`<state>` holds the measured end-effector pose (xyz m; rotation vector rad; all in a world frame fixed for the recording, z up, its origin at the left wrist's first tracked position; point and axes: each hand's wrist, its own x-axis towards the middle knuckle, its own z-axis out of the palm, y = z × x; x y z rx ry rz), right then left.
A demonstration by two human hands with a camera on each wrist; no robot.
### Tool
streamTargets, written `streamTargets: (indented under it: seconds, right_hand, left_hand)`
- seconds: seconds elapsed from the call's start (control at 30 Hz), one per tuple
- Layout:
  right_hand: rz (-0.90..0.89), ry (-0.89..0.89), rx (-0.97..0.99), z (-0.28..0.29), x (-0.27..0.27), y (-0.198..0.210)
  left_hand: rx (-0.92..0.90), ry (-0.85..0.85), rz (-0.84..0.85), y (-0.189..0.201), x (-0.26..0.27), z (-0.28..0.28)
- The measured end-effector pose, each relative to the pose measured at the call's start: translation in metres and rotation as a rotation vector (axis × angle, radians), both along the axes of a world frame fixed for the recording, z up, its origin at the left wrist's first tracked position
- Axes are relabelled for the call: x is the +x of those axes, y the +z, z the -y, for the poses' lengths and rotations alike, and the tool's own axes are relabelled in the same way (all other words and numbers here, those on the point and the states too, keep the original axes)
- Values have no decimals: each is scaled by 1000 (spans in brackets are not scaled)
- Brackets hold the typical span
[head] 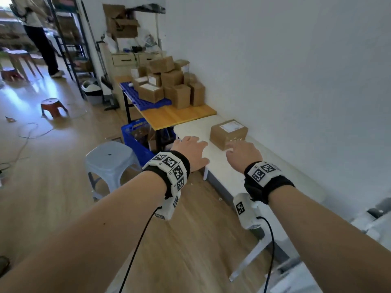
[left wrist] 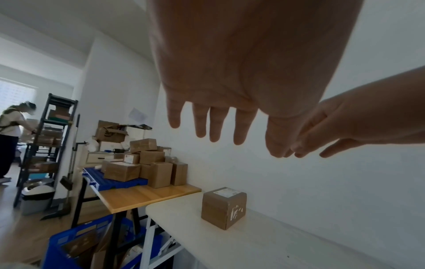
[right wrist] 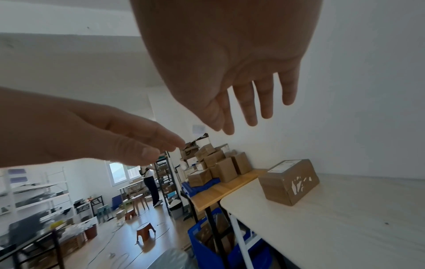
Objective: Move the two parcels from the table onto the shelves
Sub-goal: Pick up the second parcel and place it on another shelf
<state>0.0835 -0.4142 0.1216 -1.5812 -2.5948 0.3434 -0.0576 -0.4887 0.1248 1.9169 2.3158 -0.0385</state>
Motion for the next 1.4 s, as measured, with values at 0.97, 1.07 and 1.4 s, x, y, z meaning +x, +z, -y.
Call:
streamTargets:
  seconds: [0.97, 1.07, 1.4]
  right_hand:
    - [7, -613, -268, -324, -116, -75]
    - [5, -636, -345, -348, -99, -92]
    - [14, -580, -600, -408, -92, -125]
  left_hand:
    - [-160, -383, 236, -77, -171, -422]
    - [-181, -354, 297, -89, -159, -451]
    - [-329, -248, 429, -129, -141, -516]
